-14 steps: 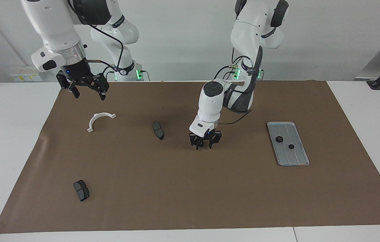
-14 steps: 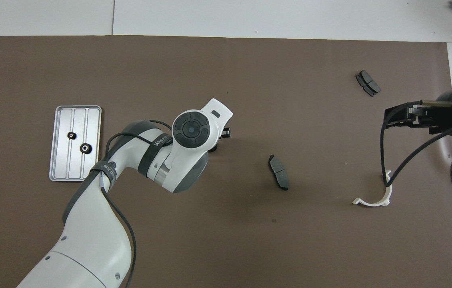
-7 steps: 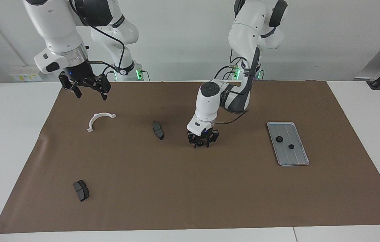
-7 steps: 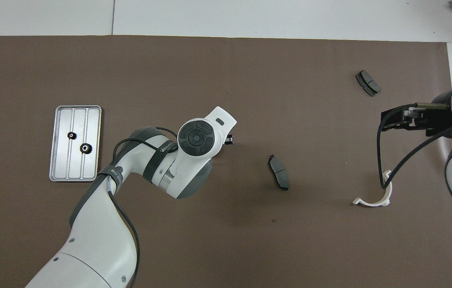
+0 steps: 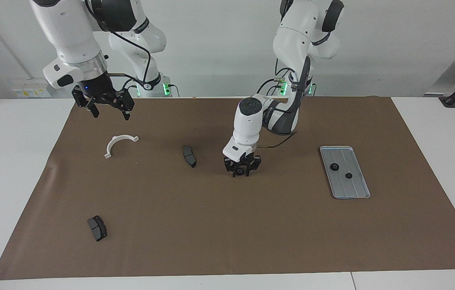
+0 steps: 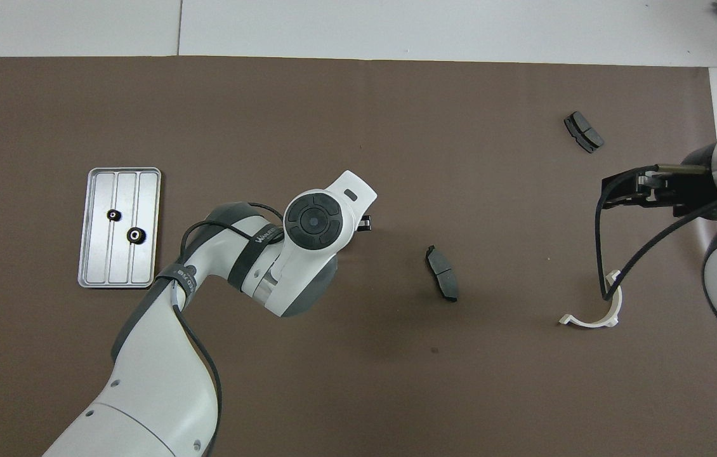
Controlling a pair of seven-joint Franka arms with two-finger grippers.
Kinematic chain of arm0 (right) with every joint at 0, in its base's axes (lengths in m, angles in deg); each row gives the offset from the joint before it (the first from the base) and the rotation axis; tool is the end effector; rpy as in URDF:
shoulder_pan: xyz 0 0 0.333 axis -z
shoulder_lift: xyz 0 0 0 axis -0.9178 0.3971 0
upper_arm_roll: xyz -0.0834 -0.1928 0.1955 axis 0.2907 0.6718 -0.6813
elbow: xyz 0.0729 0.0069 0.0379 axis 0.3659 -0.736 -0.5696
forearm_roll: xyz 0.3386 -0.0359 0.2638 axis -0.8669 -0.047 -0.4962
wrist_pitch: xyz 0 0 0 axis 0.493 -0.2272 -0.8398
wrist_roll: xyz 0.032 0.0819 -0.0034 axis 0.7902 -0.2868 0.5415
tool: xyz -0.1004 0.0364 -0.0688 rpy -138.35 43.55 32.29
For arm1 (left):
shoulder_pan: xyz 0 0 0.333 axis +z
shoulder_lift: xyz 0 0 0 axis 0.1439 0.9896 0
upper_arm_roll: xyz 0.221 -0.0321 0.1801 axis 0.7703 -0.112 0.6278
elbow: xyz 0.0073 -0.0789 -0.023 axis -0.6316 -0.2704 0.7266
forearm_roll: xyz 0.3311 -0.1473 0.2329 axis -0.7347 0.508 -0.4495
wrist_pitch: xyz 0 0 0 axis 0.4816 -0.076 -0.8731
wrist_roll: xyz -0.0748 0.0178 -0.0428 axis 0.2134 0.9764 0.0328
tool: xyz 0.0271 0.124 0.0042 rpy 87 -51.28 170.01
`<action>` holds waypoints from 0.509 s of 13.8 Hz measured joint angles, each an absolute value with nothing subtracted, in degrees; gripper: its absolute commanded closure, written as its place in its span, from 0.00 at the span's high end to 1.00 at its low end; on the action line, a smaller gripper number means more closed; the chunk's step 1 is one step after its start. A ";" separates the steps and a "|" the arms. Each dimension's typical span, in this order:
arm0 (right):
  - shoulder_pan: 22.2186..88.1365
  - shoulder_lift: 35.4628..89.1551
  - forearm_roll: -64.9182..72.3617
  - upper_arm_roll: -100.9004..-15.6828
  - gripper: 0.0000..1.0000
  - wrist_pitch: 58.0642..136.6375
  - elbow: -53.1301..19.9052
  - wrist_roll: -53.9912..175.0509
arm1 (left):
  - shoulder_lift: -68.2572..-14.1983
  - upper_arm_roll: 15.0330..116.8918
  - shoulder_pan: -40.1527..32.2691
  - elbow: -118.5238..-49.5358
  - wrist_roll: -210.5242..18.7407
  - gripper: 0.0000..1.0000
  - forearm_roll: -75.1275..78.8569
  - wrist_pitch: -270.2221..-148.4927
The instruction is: Pick bearing gear from pile to tray
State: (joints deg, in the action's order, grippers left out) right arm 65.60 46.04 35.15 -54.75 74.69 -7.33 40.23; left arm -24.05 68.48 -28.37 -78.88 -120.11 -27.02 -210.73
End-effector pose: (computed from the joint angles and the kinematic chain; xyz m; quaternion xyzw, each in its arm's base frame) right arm 0.5932 0.0467 0.5553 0.9978 -0.0653 0.0132 0.0060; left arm 0.5449 -0.4114 0.2227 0.9970 -0.0002 0.0711 0.0303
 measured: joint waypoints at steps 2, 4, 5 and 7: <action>65.61 46.04 35.14 -54.73 1.00 74.69 -7.33 40.23 | -24.17 68.57 -28.51 -79.05 -120.10 0.47 -27.18 -210.73; 65.60 46.04 35.14 -54.74 1.00 74.69 -7.33 40.23 | -24.27 68.66 -28.59 -79.20 -120.08 0.40 -27.24 -210.74; 65.60 46.04 35.14 -54.74 1.00 74.69 -7.33 40.23 | -24.36 68.73 -28.63 -79.30 -120.08 0.34 -27.28 -210.72; 65.61 46.04 35.14 -54.74 1.00 74.69 -7.33 40.23 | -24.57 68.78 -28.68 -79.39 -120.06 0.29 -27.35 -210.73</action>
